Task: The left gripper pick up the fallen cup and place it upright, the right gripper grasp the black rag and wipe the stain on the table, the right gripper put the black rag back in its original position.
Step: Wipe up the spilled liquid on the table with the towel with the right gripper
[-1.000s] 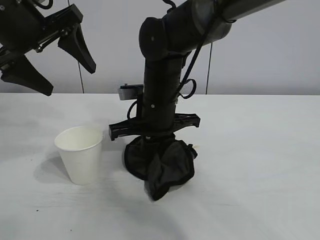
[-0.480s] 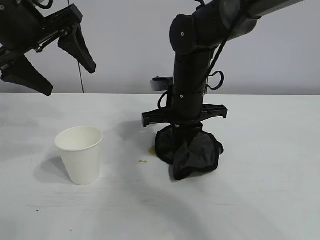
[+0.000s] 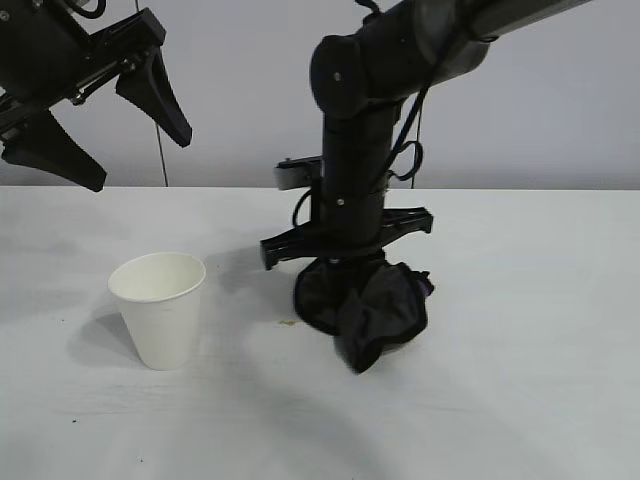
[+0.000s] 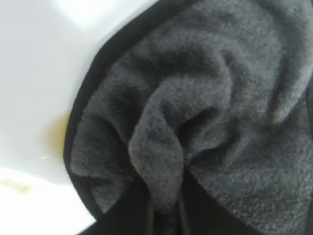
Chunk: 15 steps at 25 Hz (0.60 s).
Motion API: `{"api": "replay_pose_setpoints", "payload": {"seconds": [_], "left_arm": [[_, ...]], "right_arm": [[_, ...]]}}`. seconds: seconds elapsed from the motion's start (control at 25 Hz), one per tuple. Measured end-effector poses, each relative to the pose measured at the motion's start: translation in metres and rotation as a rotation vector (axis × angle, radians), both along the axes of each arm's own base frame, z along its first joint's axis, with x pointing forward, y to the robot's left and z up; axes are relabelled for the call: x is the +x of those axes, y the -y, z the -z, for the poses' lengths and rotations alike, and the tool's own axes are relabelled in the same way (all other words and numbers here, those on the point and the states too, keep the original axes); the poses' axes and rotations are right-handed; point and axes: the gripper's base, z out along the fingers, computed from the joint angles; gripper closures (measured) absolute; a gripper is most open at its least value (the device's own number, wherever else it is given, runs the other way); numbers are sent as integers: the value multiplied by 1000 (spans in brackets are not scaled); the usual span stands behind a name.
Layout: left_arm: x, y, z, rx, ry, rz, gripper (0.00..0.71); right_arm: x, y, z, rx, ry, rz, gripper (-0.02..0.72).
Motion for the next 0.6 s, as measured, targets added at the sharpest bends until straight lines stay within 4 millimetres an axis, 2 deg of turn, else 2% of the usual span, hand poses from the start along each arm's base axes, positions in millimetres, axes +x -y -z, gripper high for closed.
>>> {"api": "replay_pose_setpoints", "payload": {"seconds": [0.12, 0.24, 0.44, 0.6], "left_arm": [[0, 0, 0, 0, 0, 0, 86], [0, 0, 0, 0, 0, 0, 86], [0, 0, 0, 0, 0, 0, 86], [0, 0, 0, 0, 0, 0, 86]], "right_arm": [[-12, -21, 1, 36, -4, -31, 684], [-14, -23, 3, 43, -8, -22, 684], [-3, -9, 5, 73, -22, 60, 684], [18, 22, 4, 77, -14, 160, 684]]}}
